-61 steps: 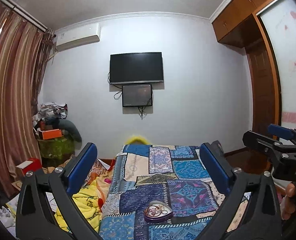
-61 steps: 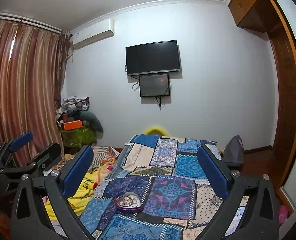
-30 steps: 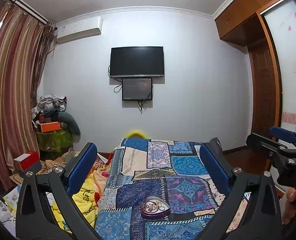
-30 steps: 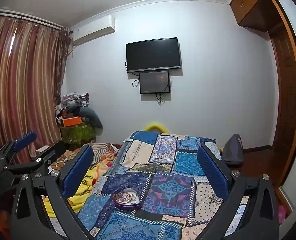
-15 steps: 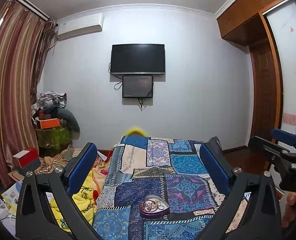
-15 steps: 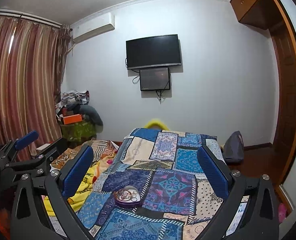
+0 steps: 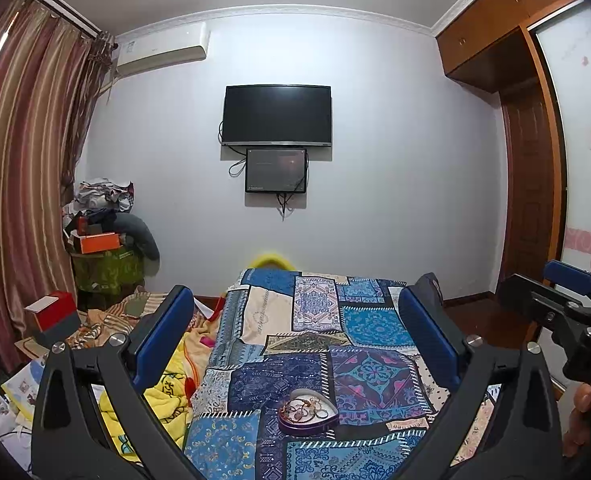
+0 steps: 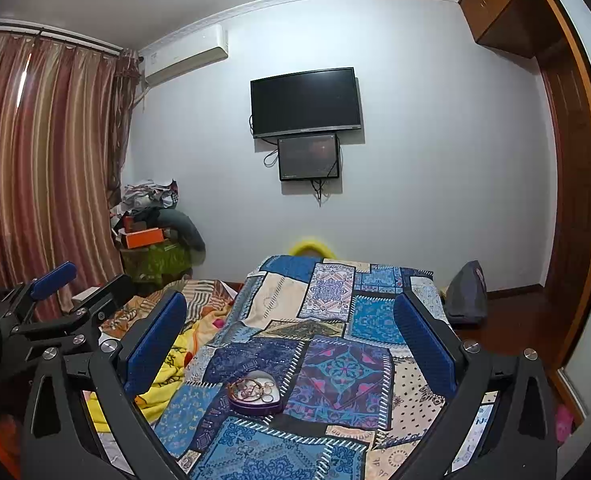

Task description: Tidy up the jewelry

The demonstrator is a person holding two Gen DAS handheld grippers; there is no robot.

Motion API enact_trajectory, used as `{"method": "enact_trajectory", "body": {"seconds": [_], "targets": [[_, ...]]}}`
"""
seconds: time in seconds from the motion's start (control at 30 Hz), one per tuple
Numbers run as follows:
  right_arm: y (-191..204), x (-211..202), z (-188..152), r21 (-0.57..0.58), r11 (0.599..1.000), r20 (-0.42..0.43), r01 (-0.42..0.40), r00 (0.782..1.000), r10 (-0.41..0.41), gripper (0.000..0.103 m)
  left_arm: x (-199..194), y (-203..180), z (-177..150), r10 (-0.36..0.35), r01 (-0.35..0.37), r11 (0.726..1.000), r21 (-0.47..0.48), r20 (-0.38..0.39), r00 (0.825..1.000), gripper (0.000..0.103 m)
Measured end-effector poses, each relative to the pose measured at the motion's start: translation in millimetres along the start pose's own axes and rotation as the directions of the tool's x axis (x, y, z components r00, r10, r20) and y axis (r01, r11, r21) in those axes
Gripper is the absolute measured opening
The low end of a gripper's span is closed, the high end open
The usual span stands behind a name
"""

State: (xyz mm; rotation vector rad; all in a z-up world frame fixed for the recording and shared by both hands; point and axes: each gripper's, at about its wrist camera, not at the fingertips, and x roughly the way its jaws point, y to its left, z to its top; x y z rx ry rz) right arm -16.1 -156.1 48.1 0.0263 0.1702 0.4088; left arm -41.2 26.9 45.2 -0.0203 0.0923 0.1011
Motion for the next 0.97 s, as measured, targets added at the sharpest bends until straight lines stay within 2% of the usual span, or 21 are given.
{"method": "enact_trajectory", "body": {"seconds": [0.97], "targets": [[-1.5,3.2,-0.1,0.0,1.0,-0.004,0.004,1.0,-0.004,0.103,9.5,6.2,-4.5,-0.059,0.057,0.997,-0.045,-0.029,0.998,0.103]]}}
